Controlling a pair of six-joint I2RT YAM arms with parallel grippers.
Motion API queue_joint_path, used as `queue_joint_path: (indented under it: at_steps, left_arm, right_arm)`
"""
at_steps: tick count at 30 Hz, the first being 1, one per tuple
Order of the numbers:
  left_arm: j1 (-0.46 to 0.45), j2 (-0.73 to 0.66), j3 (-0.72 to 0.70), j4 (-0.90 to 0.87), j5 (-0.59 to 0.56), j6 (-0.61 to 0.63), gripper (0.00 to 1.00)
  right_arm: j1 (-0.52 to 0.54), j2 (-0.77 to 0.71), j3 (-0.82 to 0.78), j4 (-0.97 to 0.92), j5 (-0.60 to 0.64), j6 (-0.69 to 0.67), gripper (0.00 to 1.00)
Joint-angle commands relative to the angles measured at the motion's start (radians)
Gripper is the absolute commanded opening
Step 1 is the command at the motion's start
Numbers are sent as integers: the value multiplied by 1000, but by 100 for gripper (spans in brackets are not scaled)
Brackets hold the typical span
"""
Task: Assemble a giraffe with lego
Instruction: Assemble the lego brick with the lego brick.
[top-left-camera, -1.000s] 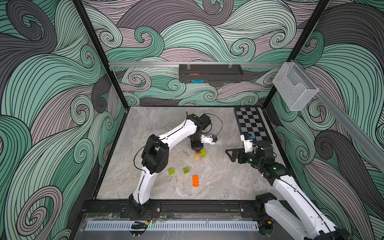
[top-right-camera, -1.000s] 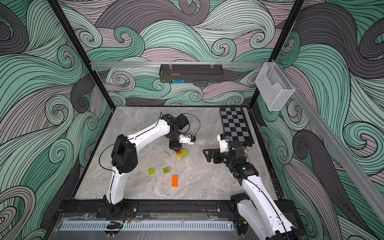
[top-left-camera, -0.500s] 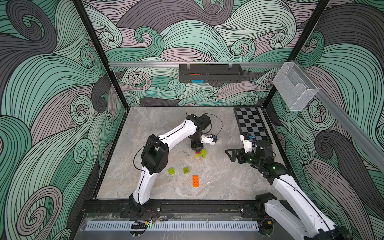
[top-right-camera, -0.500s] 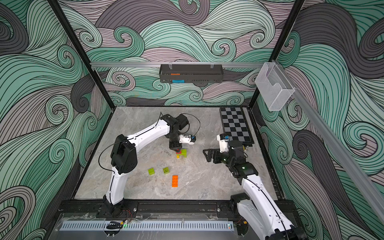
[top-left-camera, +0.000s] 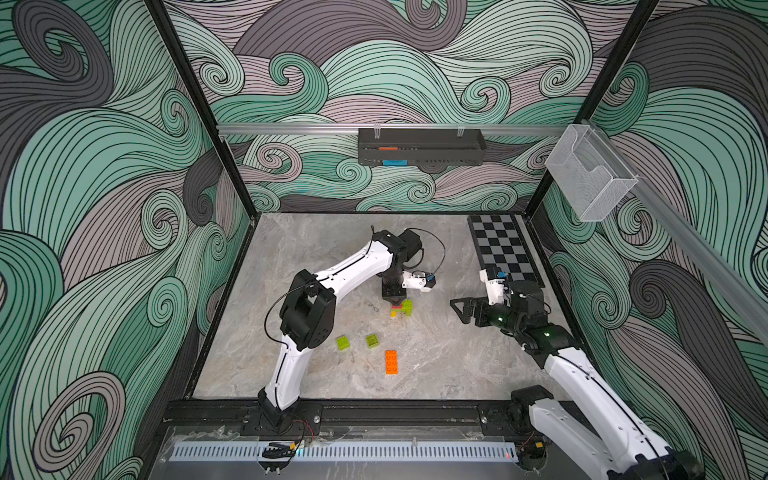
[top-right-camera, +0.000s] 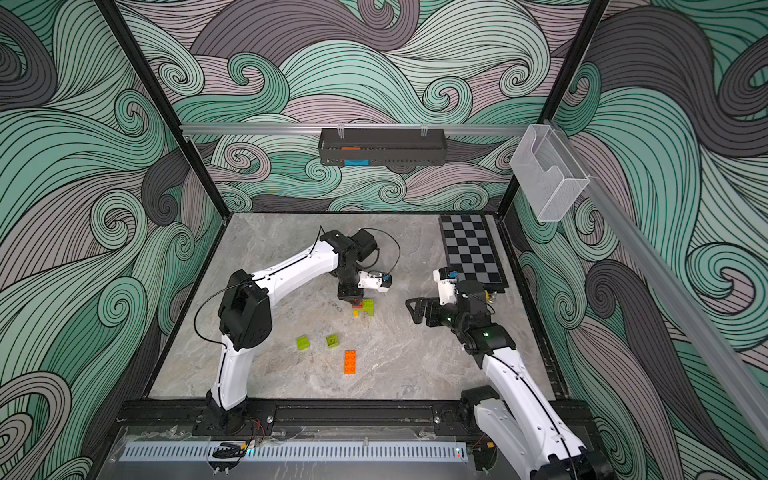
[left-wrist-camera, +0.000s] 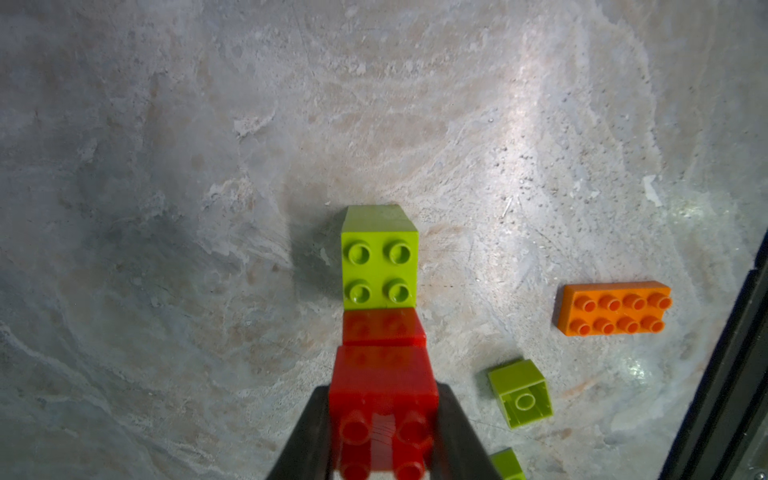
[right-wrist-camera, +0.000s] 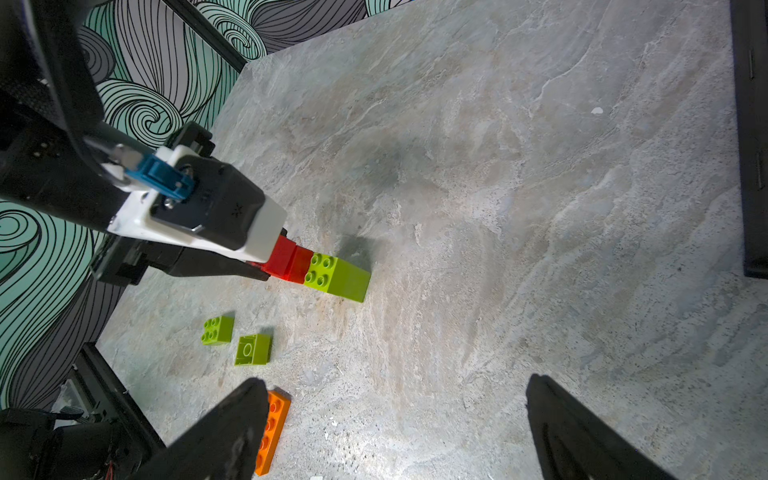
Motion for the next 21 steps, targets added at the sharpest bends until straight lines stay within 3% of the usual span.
queue_joint_path:
  at_steps: [1,7,15,21]
  left_arm:
    - [14,99,21,-78,94,-11,0]
    - [20,132,41,-94,97,-12,0]
    - [-10,102,-65,46,-104,12,0]
    - [-47,133,-60,42,-194,5,0]
  right_arm:
    - [-4,2,-3,14,-12,-5,99]
    - [-4,9,-4,14,-13,-3,99]
    - [-5,11,-4,14,-14,-3,99]
    - [-3,14,-3,14,-14,-4,99]
